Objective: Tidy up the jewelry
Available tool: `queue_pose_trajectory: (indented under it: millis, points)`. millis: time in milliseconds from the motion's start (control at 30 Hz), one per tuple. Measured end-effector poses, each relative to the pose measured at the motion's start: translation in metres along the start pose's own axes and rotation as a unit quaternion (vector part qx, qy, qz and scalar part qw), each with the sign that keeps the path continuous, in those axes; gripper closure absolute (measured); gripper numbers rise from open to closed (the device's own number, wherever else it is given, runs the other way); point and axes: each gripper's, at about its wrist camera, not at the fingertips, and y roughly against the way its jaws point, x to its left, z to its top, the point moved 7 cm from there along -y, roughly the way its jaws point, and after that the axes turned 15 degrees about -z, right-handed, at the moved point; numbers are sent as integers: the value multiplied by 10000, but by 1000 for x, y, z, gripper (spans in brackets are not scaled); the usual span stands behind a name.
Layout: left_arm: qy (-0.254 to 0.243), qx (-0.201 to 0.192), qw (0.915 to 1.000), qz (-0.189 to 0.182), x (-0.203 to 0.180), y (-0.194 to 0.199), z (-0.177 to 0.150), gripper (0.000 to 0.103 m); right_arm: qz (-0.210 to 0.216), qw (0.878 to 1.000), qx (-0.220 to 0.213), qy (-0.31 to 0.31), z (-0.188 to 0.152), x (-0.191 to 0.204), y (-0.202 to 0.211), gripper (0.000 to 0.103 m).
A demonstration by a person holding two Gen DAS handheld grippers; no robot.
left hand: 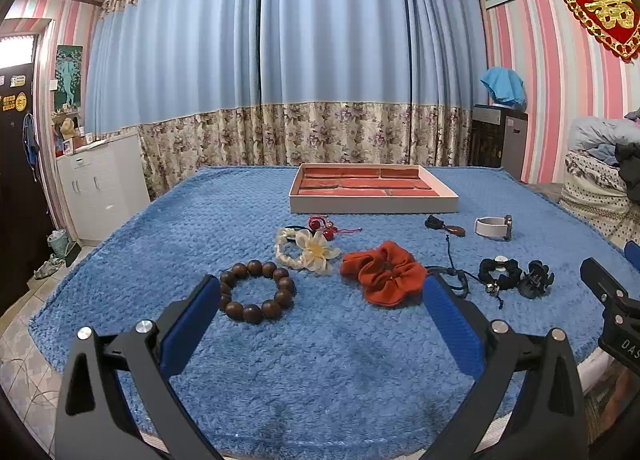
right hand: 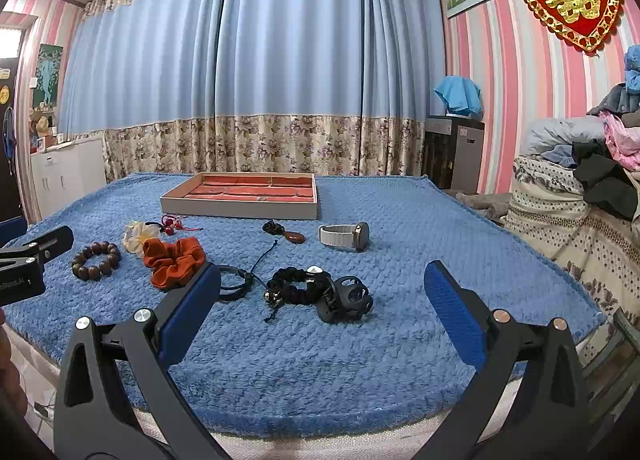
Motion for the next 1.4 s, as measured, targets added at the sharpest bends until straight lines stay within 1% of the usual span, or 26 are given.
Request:
queue_pose_trajectory:
  millis: [733, 1400]
  points:
    - [-24, 2, 10000, -26, -4, 1, -2, 4, -30, 10000, 40, -20, -8, 1, -4, 4]
    - [-46, 18, 10000, -53, -6, 0, -4, 4, -78, 9999, 99, -43, -7, 0, -8, 4]
